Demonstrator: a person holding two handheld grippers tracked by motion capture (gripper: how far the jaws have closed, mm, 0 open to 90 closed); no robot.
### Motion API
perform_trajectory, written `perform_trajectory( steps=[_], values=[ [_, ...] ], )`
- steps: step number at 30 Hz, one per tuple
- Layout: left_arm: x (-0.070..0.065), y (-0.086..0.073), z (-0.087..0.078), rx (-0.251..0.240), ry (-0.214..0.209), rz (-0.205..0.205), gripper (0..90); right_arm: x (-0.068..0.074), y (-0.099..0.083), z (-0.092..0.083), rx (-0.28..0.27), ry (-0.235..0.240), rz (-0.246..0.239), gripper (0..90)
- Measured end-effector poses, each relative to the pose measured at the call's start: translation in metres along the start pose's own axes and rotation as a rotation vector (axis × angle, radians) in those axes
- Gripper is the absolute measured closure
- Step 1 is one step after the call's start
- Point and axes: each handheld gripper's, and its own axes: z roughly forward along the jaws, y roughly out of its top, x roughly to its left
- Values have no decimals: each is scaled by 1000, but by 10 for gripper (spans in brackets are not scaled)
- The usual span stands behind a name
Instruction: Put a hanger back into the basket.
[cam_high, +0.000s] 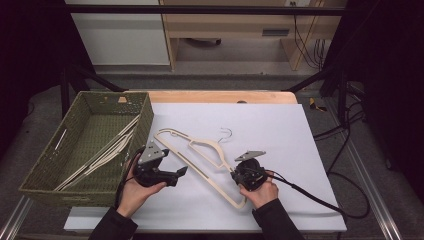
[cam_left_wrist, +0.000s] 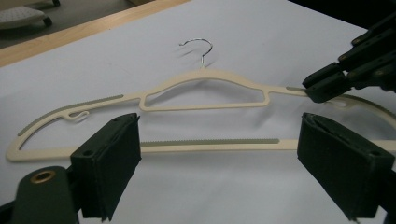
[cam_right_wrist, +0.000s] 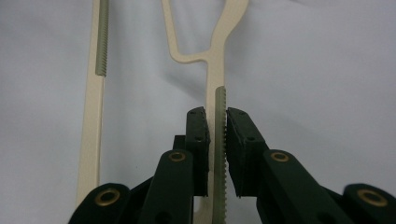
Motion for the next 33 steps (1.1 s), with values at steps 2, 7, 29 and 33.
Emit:
perform_trajectory(
  steps=[2,7,29,33],
  values=[
    [1,7,11,14,-6,-5,143,-1,1,-5,-9,1,-6,799],
    [1,26,41,45,-4,2,155,-1,2,-14,-27,7,-19,799],
    [20,33,120,183,-14,61,270,0,-3,-25,-47,14,-96,798],
    [27,31,131,224,-10,77,288,0,-3,-27,-46,13,-95,798]
  ],
)
